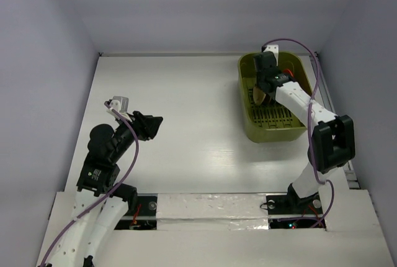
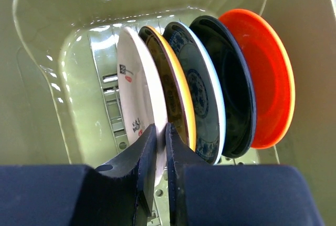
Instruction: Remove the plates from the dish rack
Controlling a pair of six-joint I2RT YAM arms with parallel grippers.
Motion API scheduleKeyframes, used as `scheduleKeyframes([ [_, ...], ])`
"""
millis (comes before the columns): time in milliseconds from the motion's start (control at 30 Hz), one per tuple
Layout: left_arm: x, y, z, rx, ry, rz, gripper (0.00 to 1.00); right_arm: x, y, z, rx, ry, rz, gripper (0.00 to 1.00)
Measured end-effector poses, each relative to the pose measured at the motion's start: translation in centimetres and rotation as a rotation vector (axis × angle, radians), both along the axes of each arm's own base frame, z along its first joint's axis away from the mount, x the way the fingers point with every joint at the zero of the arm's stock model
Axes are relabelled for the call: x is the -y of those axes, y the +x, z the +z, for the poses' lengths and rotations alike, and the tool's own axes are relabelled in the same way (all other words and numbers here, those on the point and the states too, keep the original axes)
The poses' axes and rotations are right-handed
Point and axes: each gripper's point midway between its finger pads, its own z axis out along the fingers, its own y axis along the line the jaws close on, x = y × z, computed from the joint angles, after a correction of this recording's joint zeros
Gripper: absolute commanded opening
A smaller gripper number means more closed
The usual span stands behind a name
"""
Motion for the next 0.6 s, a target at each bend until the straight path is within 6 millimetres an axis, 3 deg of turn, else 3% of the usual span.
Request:
scheduleKeyframes([
  [200,0.1,-0.1,0.0,0.001,-0.001,-0.005,0.42,0.4,-0.4,1.0,0.007,-0.015,-0.001,0.02],
  [400,0.0,-0.2,0.4,0.017,-0.005,-0.006,0.43,-0.3,-0.2,3.5,0.051,-0.018,0.007,0.00],
  [600,0.1,-0.4,0.6,0.025,-0.008,-0.010,0.43,-0.2,-1.3,6.1,0.092,-0.032,0.007,0.00],
])
